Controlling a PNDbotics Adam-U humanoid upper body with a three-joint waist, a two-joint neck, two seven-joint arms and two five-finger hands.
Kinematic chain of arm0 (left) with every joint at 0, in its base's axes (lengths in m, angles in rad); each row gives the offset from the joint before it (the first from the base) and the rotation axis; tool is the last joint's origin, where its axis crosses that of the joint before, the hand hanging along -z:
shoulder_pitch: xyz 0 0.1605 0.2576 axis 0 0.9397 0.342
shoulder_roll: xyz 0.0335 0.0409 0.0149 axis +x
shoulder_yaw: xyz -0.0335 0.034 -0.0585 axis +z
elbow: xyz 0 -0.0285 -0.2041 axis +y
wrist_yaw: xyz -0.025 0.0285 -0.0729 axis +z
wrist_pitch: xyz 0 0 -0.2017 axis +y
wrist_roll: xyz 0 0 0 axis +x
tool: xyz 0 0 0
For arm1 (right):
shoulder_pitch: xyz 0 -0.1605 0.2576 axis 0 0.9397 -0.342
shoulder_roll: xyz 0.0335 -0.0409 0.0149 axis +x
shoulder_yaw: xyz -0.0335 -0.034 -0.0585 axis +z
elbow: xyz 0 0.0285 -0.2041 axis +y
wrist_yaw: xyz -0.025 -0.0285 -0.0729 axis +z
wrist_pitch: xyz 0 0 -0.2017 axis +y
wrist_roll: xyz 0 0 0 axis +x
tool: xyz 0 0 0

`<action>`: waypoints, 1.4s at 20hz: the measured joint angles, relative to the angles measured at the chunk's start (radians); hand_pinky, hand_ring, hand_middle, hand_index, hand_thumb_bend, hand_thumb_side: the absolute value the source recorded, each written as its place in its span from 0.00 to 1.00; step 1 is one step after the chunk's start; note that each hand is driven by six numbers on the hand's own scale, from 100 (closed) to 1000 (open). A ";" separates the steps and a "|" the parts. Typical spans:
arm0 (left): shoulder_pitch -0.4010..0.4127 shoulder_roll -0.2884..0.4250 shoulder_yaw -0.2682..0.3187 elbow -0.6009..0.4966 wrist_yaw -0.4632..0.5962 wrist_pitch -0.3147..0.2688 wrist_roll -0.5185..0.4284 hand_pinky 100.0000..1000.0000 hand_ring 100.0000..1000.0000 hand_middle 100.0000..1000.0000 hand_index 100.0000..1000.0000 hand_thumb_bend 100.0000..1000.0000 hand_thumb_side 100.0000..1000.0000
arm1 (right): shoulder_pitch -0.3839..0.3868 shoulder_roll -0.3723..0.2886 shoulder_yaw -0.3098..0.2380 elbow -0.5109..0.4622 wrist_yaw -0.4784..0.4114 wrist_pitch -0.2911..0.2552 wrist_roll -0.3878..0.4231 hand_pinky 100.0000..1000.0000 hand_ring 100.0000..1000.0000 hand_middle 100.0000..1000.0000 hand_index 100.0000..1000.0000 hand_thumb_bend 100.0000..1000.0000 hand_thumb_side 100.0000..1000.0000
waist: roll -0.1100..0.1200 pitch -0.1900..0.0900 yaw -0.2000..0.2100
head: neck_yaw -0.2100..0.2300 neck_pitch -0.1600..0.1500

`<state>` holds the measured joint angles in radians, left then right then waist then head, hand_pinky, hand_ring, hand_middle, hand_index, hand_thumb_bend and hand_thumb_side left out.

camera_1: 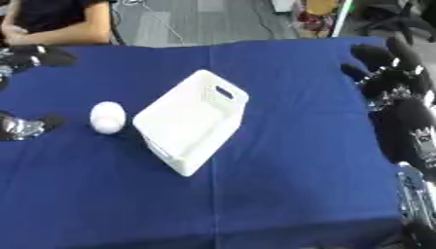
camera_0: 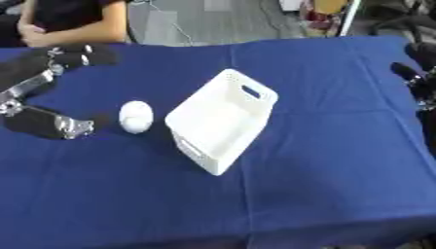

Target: Pick up objects on the table and place them in the box.

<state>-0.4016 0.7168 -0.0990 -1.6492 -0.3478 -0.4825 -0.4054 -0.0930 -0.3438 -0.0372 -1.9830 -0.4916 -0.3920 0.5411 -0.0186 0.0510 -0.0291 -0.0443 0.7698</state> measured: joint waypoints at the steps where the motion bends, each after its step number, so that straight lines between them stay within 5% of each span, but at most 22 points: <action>1: -0.003 -0.002 -0.005 0.012 -0.002 -0.003 -0.004 0.78 0.82 0.86 0.92 0.50 0.57 | 0.000 0.000 0.001 0.000 0.000 0.000 0.000 0.94 0.99 0.87 1.00 0.10 0.54 | 0.000 0.000 0.000 | 0.000 0.000; 28: -0.149 -0.090 -0.116 0.290 -0.141 -0.084 -0.121 0.79 0.82 0.85 0.92 0.50 0.64 | 0.000 0.000 0.001 0.000 -0.008 0.002 0.011 0.94 1.00 0.88 1.00 0.10 0.54 | -0.005 -0.001 0.000 | 0.000 0.000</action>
<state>-0.5503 0.6267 -0.2154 -1.3596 -0.4890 -0.5669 -0.5264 -0.0932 -0.3440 -0.0358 -1.9831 -0.4994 -0.3902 0.5516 -0.0239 0.0498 -0.0291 -0.0441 0.7698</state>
